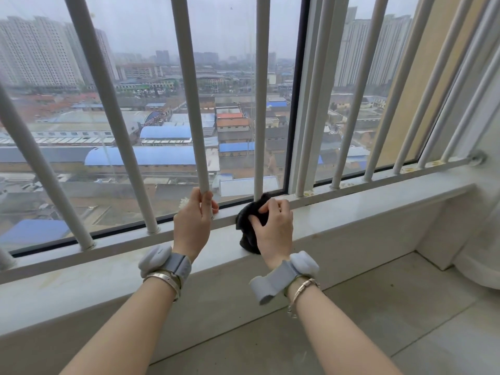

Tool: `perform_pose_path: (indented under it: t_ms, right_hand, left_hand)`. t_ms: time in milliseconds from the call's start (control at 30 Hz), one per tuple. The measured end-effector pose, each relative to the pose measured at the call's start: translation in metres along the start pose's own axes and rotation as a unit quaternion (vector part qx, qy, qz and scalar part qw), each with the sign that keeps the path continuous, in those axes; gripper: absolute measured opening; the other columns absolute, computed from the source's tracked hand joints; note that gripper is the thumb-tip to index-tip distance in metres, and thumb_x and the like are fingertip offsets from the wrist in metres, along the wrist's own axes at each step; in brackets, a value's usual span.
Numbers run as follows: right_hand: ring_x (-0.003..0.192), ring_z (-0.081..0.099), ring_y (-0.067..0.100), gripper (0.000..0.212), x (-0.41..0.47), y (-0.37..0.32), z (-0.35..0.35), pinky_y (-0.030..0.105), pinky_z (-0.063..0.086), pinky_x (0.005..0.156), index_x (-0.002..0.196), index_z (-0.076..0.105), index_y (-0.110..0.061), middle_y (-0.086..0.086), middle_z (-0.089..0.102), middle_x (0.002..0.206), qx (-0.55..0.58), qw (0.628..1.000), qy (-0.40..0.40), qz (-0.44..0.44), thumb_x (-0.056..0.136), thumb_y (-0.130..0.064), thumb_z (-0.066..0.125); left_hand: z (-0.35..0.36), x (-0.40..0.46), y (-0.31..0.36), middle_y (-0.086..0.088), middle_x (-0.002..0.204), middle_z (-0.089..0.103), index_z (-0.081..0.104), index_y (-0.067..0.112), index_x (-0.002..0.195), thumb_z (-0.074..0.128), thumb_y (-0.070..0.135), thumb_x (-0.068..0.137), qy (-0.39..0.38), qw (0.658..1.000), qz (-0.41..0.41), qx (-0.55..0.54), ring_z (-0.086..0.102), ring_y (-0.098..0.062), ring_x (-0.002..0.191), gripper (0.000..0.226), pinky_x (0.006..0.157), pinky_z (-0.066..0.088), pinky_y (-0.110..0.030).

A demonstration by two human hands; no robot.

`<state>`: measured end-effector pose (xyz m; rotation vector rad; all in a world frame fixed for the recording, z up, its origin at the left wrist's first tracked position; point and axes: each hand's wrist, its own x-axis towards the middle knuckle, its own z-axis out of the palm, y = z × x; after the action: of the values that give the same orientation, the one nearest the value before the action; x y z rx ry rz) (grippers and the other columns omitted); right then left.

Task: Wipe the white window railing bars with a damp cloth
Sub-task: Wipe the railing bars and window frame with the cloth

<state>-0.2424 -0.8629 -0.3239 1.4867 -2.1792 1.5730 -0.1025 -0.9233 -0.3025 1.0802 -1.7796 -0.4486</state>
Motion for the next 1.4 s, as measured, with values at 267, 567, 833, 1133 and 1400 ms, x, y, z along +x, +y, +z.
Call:
perform_pose_path:
  t_ms: [267, 567, 833, 1133, 1400]
  right_hand:
    - [0.087, 0.049, 0.030, 0.026, 0.029, 0.050, -0.022, 0.040, 0.043, 0.078, 0.101, 0.055, -0.005, 0.013, 0.057, 0.101, -0.051, 0.995, 0.082, -0.013, 0.078, 0.006, 0.059]
    - [0.091, 0.053, 0.032, 0.024, -0.006, 0.008, 0.014, 0.041, 0.048, 0.079, 0.101, 0.055, 0.000, 0.015, 0.053, 0.103, 0.017, 0.998, 0.057, -0.012, 0.079, -0.001, 0.065]
    - [0.096, 0.053, 0.025, 0.025, 0.002, 0.006, -0.014, 0.025, 0.049, 0.074, 0.108, 0.067, -0.008, 0.006, 0.062, 0.103, -0.110, 0.949, 0.096, -0.279, 0.084, -0.008, 0.057]
    - [0.085, 0.055, 0.026, 0.031, 0.007, -0.013, 0.004, 0.031, 0.045, 0.069, 0.099, 0.066, -0.003, 0.009, 0.064, 0.085, -0.381, 0.863, -0.018, -0.332, 0.079, -0.004, 0.043]
    - [0.085, 0.053, 0.026, 0.023, 0.012, -0.012, -0.039, 0.031, 0.055, 0.057, 0.091, 0.069, -0.004, 0.006, 0.068, 0.084, -0.224, 0.922, 0.028, -0.313, 0.078, -0.003, 0.050]
  left_hand:
    - [-0.002, 0.002, -0.005, 0.011, 0.070, 0.062, 0.044, 0.031, 0.079, 0.031, 0.040, 0.098, -0.009, 1.000, 0.005, -0.012, 0.062, -0.016, 0.071, 0.024, 0.072, 0.051, -0.043]
    - [0.001, 0.002, -0.007, 0.010, 0.068, 0.063, 0.045, 0.024, 0.085, 0.028, 0.041, 0.096, 0.004, 1.000, 0.026, 0.010, 0.062, -0.018, 0.067, 0.026, 0.068, 0.050, -0.043]
    - [0.000, 0.004, -0.007, 0.010, 0.070, 0.063, 0.047, 0.022, 0.086, 0.027, 0.045, 0.094, -0.004, 1.000, 0.026, 0.004, 0.061, -0.016, 0.066, 0.031, 0.069, 0.050, -0.044]
    - [-0.005, 0.004, -0.009, 0.010, 0.072, 0.063, 0.049, 0.019, 0.088, 0.032, 0.039, 0.097, -0.034, 0.999, 0.033, -0.019, 0.062, -0.015, 0.069, 0.028, 0.070, 0.052, -0.044]
    - [-0.009, 0.006, -0.006, 0.012, 0.072, 0.063, 0.049, 0.014, 0.091, 0.034, 0.035, 0.098, -0.055, 0.998, 0.020, -0.021, 0.063, -0.015, 0.072, 0.026, 0.072, 0.050, -0.039]
